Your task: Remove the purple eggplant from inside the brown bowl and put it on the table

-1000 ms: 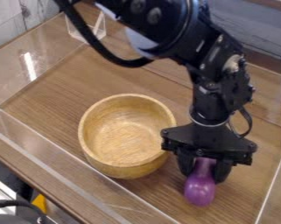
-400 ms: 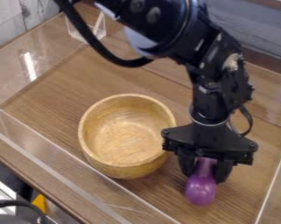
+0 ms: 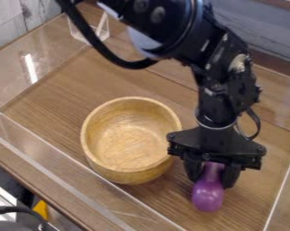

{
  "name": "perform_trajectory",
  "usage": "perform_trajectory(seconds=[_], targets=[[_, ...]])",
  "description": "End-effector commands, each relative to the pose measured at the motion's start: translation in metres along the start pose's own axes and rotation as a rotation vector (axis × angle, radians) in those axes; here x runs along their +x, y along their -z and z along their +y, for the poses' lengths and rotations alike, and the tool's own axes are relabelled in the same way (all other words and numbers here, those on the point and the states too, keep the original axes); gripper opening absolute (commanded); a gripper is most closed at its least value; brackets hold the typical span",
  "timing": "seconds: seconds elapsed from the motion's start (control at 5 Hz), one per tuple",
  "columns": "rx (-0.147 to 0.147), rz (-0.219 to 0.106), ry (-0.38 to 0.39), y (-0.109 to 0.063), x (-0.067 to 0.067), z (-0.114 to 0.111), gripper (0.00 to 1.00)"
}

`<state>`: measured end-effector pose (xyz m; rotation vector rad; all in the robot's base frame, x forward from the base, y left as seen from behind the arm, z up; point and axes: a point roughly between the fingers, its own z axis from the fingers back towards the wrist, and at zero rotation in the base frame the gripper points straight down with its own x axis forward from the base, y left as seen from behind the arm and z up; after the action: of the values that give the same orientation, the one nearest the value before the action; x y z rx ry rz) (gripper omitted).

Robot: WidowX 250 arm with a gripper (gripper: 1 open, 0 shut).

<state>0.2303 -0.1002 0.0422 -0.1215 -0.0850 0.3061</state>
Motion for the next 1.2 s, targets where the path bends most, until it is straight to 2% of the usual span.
perform_trajectory(seconds=[0.0, 0.2, 1.0], targets=[[-0.026, -0.030, -0.011, -0.007, 0.009, -0.003, 0.00], [-0.021, -0.024, -0.014, -0.007, 0.007, -0.002, 1.00], [-0.013, -0.039, -0.027, -0.022, 0.010, 0.005, 1.00]])
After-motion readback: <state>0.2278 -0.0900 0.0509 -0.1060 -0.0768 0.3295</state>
